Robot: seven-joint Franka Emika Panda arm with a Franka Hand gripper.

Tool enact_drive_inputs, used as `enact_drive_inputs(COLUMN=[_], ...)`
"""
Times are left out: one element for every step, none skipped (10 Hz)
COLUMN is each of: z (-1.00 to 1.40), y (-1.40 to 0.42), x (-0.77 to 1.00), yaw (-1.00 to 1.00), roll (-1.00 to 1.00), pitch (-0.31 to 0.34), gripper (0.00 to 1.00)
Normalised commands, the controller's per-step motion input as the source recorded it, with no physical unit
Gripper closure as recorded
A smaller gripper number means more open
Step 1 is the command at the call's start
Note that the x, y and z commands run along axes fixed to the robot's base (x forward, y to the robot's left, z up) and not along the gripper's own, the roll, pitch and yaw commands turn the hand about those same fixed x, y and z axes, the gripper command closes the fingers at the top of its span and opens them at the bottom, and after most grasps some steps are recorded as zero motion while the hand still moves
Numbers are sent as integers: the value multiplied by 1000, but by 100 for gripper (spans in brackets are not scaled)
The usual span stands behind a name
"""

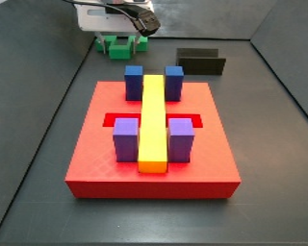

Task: Pick up the green object. Move up. Place the green object on the fixture. Regrasp the green object. Move to above the board. Insert the green object.
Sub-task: Pick up the green object.

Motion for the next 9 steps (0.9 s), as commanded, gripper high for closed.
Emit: enact_drive_inputs(z=[0, 0, 0, 0, 0, 0, 0, 0, 0], y=[0, 0, 0, 0, 0, 0, 0, 0, 0], x=[0, 0, 0, 0, 0, 0, 0, 0, 0], yaw=[-66, 0, 0, 0, 0, 0, 0, 0, 0], roll=[54, 4, 0, 0, 0, 0, 0, 0, 0], pitch=[0, 0, 0, 0, 0, 0, 0, 0, 0], gripper=[0, 0, 0, 100, 100, 100, 100, 100, 100])
